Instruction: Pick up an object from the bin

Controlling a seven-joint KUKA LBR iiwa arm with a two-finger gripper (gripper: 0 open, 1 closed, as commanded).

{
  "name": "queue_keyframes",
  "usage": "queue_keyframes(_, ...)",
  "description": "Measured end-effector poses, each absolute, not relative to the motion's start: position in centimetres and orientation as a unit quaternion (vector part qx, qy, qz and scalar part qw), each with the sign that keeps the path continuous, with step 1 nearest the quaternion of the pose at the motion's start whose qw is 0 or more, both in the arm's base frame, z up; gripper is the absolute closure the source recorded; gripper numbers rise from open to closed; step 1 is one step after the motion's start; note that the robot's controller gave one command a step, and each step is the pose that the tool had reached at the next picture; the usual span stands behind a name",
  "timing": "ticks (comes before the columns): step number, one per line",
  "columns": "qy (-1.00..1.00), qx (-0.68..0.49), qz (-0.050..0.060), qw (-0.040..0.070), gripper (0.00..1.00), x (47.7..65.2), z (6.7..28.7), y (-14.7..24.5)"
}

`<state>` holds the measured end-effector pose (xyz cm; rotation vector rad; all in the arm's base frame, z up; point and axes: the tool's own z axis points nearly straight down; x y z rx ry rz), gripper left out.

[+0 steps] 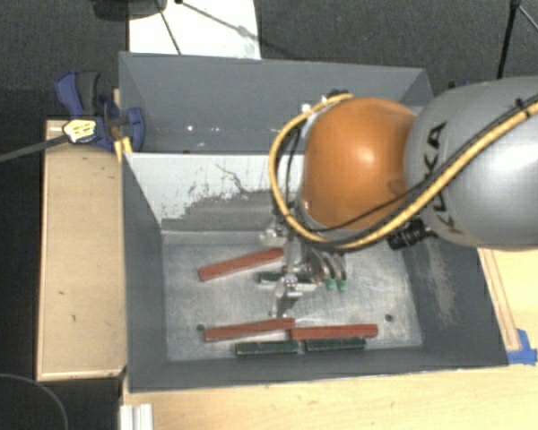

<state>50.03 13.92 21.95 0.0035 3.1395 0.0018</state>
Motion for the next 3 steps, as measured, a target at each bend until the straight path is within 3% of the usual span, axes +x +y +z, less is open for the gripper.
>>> queue_keyframes(1,0.999,-0.053,0.001,0.003,0.0,49.2,15.6,12.3)
queue_keyframes(3,0.991,-0.135,0.0,0.0,0.0,47.7,12.0,9.6)
